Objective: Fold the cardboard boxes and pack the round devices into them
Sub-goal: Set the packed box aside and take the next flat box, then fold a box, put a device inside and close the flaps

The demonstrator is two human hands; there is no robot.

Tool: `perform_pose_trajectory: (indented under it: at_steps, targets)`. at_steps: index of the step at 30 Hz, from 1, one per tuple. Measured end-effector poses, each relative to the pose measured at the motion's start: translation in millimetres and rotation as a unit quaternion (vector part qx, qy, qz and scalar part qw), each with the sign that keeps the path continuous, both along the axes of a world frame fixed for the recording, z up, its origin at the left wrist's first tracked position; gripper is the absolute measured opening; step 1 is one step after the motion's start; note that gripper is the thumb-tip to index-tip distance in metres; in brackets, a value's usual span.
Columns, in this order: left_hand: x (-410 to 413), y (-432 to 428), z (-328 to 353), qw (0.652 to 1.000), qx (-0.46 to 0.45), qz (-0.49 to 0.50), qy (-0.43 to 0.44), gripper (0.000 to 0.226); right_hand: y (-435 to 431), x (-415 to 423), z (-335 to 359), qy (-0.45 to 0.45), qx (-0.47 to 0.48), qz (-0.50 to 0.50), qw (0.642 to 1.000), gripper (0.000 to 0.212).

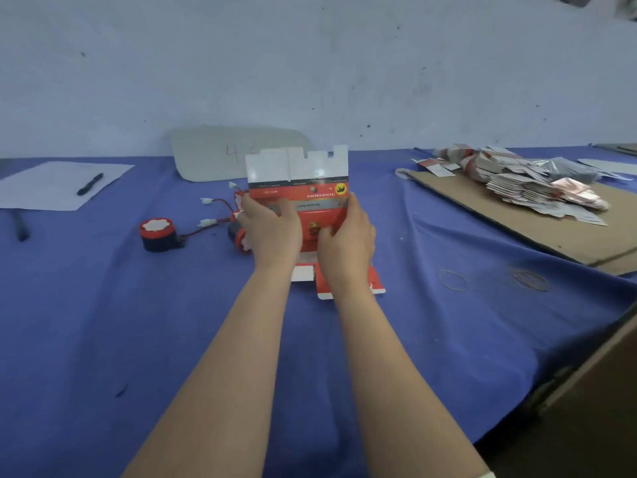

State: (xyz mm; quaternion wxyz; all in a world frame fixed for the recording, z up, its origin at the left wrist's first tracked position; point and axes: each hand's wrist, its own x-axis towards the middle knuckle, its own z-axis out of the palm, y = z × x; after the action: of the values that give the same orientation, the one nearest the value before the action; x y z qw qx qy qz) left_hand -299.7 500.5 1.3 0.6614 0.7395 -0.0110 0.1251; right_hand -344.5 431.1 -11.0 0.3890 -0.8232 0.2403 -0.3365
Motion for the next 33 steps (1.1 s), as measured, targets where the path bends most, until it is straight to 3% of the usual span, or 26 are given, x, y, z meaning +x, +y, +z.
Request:
perform_pose_trajectory:
  at_steps: [7,14,18,20,23,27,30,33]
  targets:
    - [20,60,-1,0.984,-0.166,0.038,-0.047,0.037,62,42,-7,-0.114,0.119,0.140,0.976,0.029]
    - [35,127,-42,0.980,-0.093,0.166,-0.063,0.041,118,63,-45,-0.080,0.210,0.229,0.947,0.018]
    - [37,140,-65,0.981,-0.057,0.156,-0.095,0.042,121,67,-55,-0.069,0.241,0.240,0.938,0.013]
    - [37,140,-68,0.985,-0.056,0.136,-0.088,0.047,122,65,-56,-0.072,0.248,0.248,0.934,0.015]
    - [34,135,-68,0.989,-0.088,0.089,-0.075,0.050,120,65,-61,-0.090,0.276,0.247,0.925,0.040]
    - [25,132,-66,0.993,-0.092,0.036,-0.072,0.033,113,66,-61,-0.110,0.297,0.234,0.919,0.047]
    - [24,131,-67,0.995,-0.067,0.007,-0.073,0.045,114,66,-63,-0.099,0.279,0.244,0.923,0.047]
    - [25,128,-64,0.995,-0.083,-0.013,-0.056,0.084,119,65,-63,-0.085,0.249,0.268,0.927,0.048]
